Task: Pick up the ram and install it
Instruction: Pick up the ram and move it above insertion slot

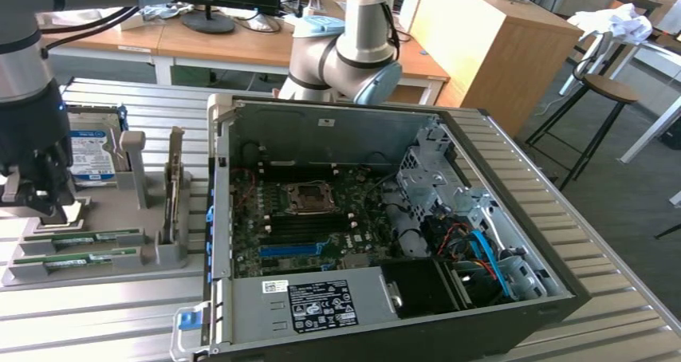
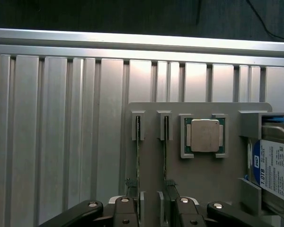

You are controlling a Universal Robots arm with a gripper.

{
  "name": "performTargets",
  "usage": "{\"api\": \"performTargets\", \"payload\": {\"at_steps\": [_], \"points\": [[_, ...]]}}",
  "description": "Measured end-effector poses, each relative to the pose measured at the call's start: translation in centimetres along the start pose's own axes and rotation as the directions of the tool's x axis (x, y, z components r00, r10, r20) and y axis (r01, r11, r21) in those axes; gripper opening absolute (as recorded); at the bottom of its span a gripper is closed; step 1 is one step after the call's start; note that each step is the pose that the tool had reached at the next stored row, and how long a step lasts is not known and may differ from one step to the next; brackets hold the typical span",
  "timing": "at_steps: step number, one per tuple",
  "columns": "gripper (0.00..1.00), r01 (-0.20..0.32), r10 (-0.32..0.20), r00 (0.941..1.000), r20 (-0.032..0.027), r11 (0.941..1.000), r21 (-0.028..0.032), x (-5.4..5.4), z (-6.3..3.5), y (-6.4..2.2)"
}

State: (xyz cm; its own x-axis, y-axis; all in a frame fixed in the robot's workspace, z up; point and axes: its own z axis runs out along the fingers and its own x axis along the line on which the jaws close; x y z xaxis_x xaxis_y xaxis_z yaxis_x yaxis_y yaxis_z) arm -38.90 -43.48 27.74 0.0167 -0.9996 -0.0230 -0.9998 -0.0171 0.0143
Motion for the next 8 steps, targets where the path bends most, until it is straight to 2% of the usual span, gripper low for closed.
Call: {"api": "performTargets", "payload": {"at_steps": [8], "points": [[0.36, 0.0, 0.0, 1.0, 0.0, 1.0, 0.0001, 0.34, -0.01, 0.01]]}}
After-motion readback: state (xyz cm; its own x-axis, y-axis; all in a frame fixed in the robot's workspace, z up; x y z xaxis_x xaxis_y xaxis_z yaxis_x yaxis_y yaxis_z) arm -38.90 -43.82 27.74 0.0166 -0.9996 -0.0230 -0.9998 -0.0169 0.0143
